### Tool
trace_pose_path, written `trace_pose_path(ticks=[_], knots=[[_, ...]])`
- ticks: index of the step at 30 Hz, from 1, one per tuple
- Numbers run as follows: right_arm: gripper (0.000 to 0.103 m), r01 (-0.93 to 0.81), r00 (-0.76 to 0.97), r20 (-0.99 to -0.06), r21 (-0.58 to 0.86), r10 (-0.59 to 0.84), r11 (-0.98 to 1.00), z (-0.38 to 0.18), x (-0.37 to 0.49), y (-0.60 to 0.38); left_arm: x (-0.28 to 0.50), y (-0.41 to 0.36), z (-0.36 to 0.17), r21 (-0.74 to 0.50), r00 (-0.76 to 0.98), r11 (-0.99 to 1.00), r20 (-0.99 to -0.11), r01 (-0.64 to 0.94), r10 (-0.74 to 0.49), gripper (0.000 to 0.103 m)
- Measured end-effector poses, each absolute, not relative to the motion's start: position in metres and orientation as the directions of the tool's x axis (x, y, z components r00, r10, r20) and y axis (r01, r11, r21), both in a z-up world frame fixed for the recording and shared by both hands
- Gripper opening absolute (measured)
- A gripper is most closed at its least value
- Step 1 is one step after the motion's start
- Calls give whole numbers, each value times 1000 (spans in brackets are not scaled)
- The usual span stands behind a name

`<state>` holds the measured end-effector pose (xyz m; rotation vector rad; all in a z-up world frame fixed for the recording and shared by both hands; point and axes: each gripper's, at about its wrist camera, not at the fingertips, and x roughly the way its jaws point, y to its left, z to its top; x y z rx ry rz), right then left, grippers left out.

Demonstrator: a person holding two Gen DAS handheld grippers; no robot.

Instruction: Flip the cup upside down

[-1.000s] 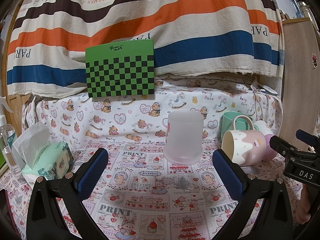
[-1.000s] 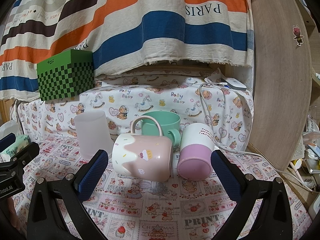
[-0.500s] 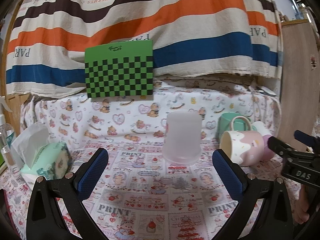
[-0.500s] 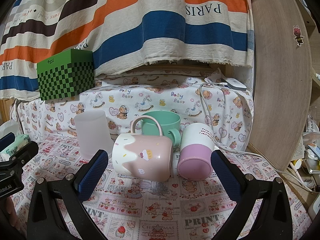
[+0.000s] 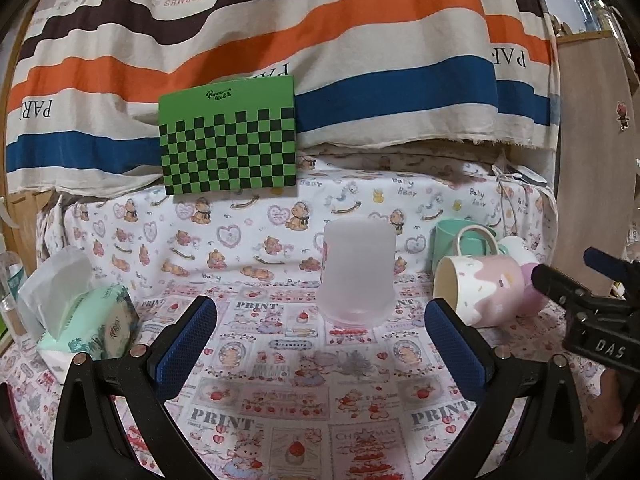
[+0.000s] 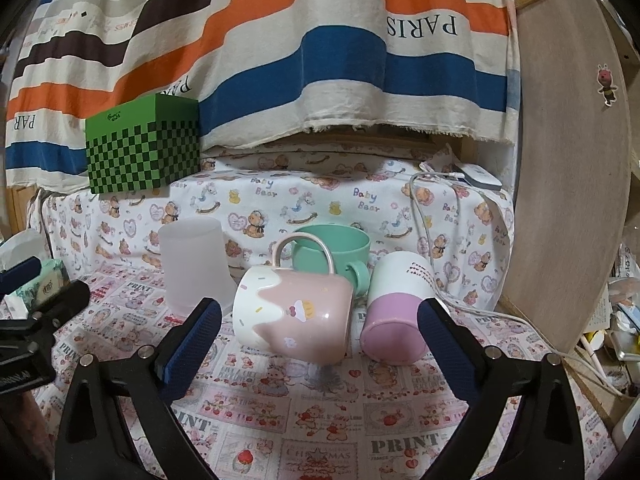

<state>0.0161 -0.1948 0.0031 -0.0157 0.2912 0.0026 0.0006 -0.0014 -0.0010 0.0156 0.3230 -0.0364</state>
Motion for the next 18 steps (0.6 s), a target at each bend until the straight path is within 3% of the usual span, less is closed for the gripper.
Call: trace_pose_path(ticks=[8, 18], knots=[[97, 17, 977, -212, 73, -1, 997, 21, 2, -220, -3, 0, 0, 1, 951, 1000, -309, 22, -21, 103], [71, -30, 968, -237, 203, 79, 979, 33, 15, -247, 1, 11, -3, -46, 942, 999, -335, 1, -16, 103]])
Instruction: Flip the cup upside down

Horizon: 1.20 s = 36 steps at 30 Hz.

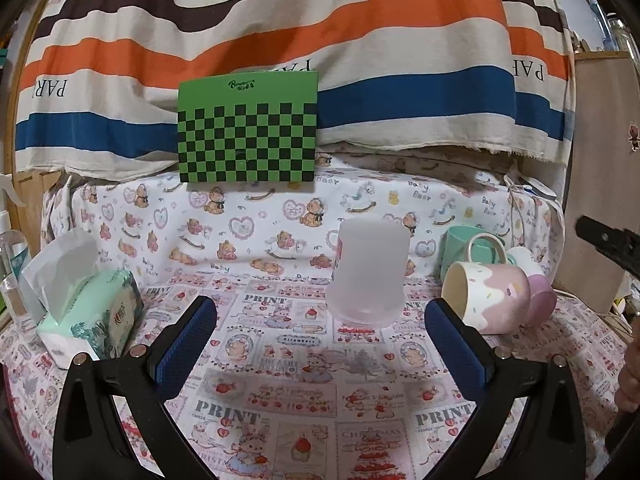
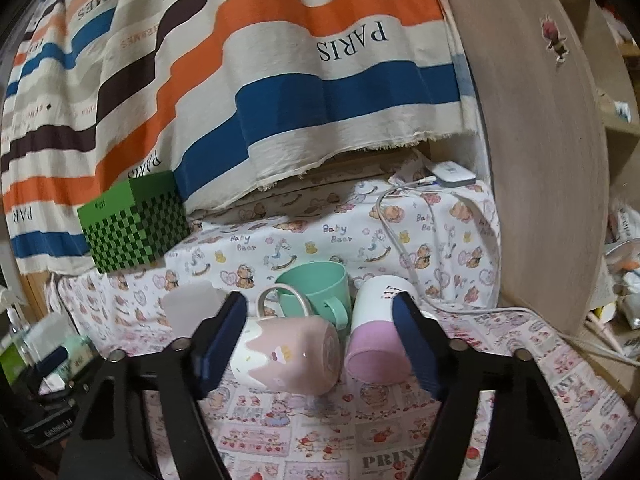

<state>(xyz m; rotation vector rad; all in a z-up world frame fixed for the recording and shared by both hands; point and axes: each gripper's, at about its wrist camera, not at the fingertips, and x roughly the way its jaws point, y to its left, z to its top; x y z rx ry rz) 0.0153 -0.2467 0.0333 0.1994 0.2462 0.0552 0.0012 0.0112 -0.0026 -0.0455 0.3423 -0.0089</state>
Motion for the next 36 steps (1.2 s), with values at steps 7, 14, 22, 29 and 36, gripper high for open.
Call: trace_pose_path(ticks=[7, 14, 22, 29, 36], knots=[[55, -106, 938, -313, 153, 150, 983, 38, 53, -243, 2, 7, -3, -23, 939, 1000, -344, -12, 3, 103], [54, -92, 908, -392, 156, 148, 983, 25, 66, -263, 17, 6, 3, -21, 924, 999, -382, 28, -33, 103], [71, -10, 912, -403, 144, 68, 990, 22, 70, -280, 89, -19, 33, 11, 856, 994, -510, 104, -84, 103], [78, -2, 906, -419, 145, 64, 989, 20, 74, -279, 157, -26, 20, -57, 783, 995, -613, 87, -104, 102], [79, 41, 891, -452, 174, 42, 984, 12, 79, -282, 184, -34, 3, -78, 769, 993, -629, 84, -114, 90]])
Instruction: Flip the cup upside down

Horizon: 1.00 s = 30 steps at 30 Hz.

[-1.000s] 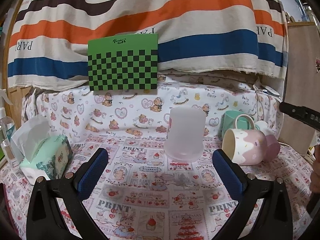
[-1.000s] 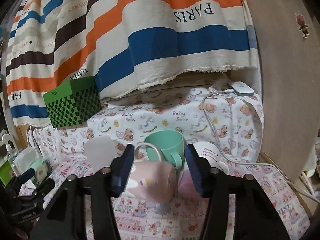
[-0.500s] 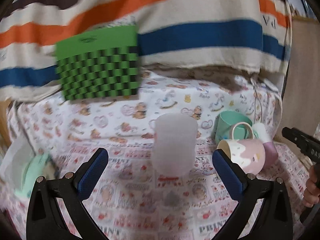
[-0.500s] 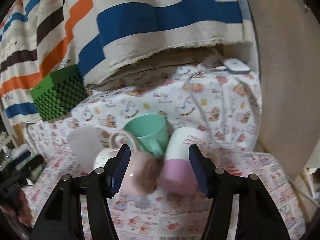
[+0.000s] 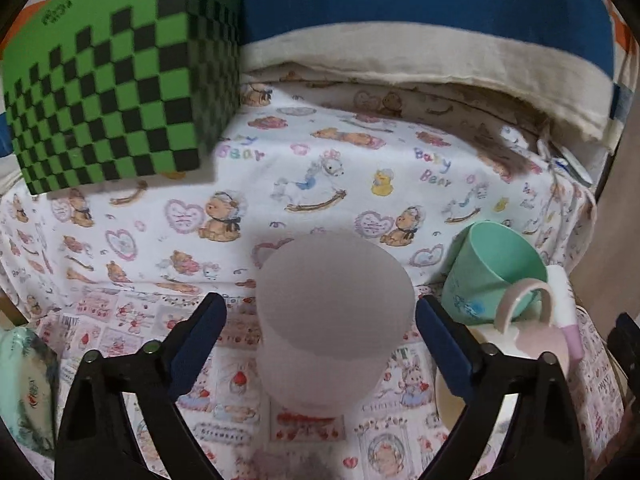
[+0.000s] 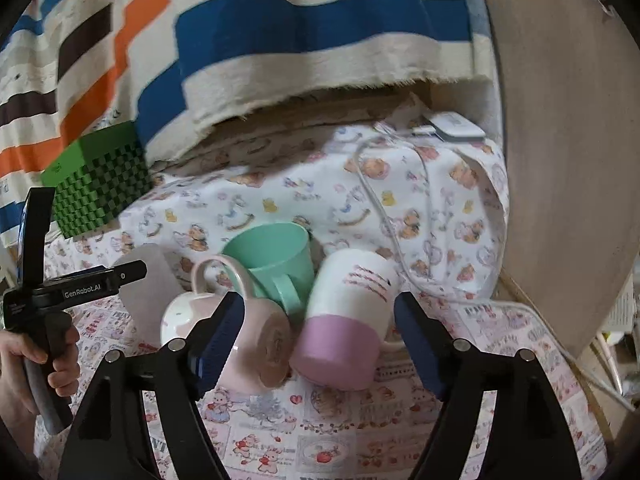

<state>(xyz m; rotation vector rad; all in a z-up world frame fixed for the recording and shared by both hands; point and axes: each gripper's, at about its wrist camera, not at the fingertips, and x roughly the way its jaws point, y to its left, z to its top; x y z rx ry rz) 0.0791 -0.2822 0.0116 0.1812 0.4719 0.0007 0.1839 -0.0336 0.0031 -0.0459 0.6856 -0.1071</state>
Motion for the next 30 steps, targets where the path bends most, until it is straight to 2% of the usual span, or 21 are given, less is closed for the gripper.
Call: trace_pose_path(ticks=[2, 11, 18, 22, 30], knots=[[79, 35, 889, -455, 171, 47, 985, 11, 80, -283, 186, -34, 1, -100, 762, 991, -633, 92, -134, 79], [80, 32, 895, -439, 241, 79, 970, 17, 74, -292, 138, -24, 22, -106, 804, 991, -580, 85, -131, 79], [80, 36, 898, -435, 226, 68, 974, 17, 72, -288, 115, -26, 43, -90, 820, 991, -556, 104, -136, 79], [80, 48, 893, -445, 229, 61, 972, 15, 75, -290, 127, -26, 35, -19, 836, 998, -545, 59, -60, 79], [80, 58, 893, -446, 253, 63, 966, 14, 75, -296, 161, -3, 1, -109, 808, 993, -582, 38, -95, 79]])
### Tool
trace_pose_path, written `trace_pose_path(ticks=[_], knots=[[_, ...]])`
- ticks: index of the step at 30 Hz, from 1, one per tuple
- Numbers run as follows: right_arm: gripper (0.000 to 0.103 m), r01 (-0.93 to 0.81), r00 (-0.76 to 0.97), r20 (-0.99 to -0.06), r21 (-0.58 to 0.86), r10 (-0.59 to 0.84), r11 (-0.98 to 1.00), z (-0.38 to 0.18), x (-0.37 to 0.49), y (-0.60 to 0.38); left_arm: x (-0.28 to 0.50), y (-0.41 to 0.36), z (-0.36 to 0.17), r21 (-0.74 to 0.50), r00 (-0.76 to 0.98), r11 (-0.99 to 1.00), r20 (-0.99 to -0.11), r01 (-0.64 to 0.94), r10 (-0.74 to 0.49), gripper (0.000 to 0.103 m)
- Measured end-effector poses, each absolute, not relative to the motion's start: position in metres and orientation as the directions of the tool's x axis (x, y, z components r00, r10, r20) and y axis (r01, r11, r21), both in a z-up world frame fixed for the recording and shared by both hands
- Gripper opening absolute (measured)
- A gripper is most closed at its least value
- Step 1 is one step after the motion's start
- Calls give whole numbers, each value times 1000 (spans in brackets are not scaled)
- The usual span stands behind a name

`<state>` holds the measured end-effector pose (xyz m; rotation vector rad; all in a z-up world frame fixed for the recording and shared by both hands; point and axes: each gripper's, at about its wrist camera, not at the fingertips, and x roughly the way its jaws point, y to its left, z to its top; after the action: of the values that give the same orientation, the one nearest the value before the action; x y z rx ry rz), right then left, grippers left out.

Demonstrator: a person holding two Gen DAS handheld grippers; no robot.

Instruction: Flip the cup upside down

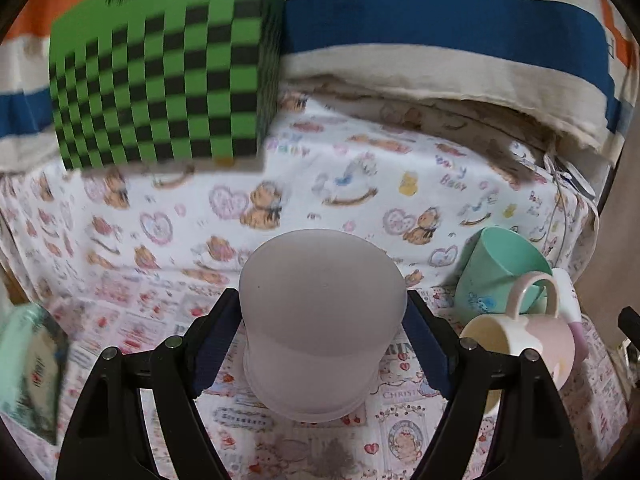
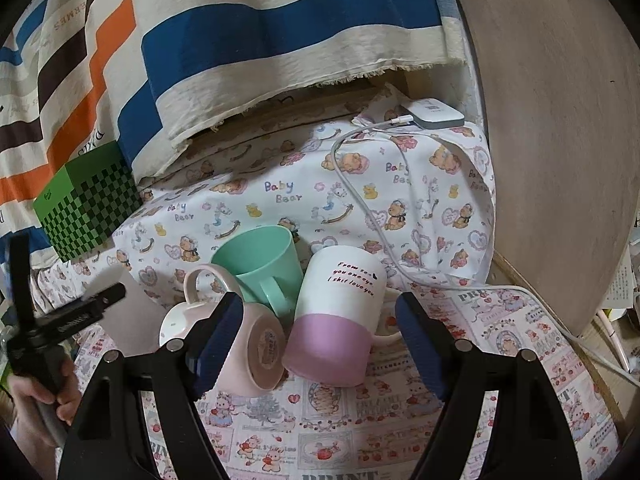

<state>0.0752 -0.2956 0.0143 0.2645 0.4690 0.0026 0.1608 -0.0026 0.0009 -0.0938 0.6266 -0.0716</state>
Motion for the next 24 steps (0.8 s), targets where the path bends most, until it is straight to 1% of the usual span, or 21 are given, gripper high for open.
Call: trace_pose_path(ticks=[3, 5, 6, 8, 11, 14, 16, 17, 18, 20, 21, 22, 24], knots=[[80, 58, 891, -449, 258, 67, 964, 14, 76, -296, 157, -3, -2, -110, 817, 993, -568, 40, -96, 81], [80, 59, 892, -448, 258, 65, 964, 14, 75, -296, 154, -6, -3, -106, 805, 994, -585, 40, -95, 92], [80, 60, 893, -445, 260, 64, 964, 14, 75, -296, 150, -9, -1, -92, 811, 995, -578, 38, -84, 94], [80, 65, 895, -442, 258, 58, 964, 15, 75, -297, 138, -19, 7, -33, 845, 999, -533, 30, -43, 103], [80, 74, 896, -440, 264, 52, 962, 16, 74, -299, 116, -37, 26, 54, 900, 998, -436, 22, 3, 103], [81, 71, 898, -435, 293, 66, 954, 18, 73, -304, 98, -55, 43, 84, 923, 994, -383, 64, -27, 103], [81, 77, 900, -432, 304, 66, 950, 19, 72, -308, 91, -66, 53, 80, 928, 990, -365, 113, -77, 103], [81, 80, 900, -430, 311, 65, 947, 19, 72, -309, 91, -74, 57, 69, 918, 985, -379, 155, -118, 103], [81, 84, 901, -429, 320, 65, 944, 19, 71, -311, 92, -81, 58, 51, 894, 978, -416, 204, -165, 103], [81, 90, 901, -429, 335, 66, 938, 20, 71, -315, 106, -99, 53, -16, 791, 947, -546, 320, -276, 103], [81, 97, 901, -429, 344, 65, 934, 19, 71, -318, 113, -106, 48, -48, 738, 932, -596, 359, -315, 103], [81, 103, 901, -430, 352, 63, 931, 19, 71, -321, 119, -112, 42, -65, 707, 928, -628, 368, -324, 103], [81, 115, 898, -435, 374, 64, 920, 18, 72, -326, 129, -121, 29, -67, 688, 938, -662, 340, -297, 103]])
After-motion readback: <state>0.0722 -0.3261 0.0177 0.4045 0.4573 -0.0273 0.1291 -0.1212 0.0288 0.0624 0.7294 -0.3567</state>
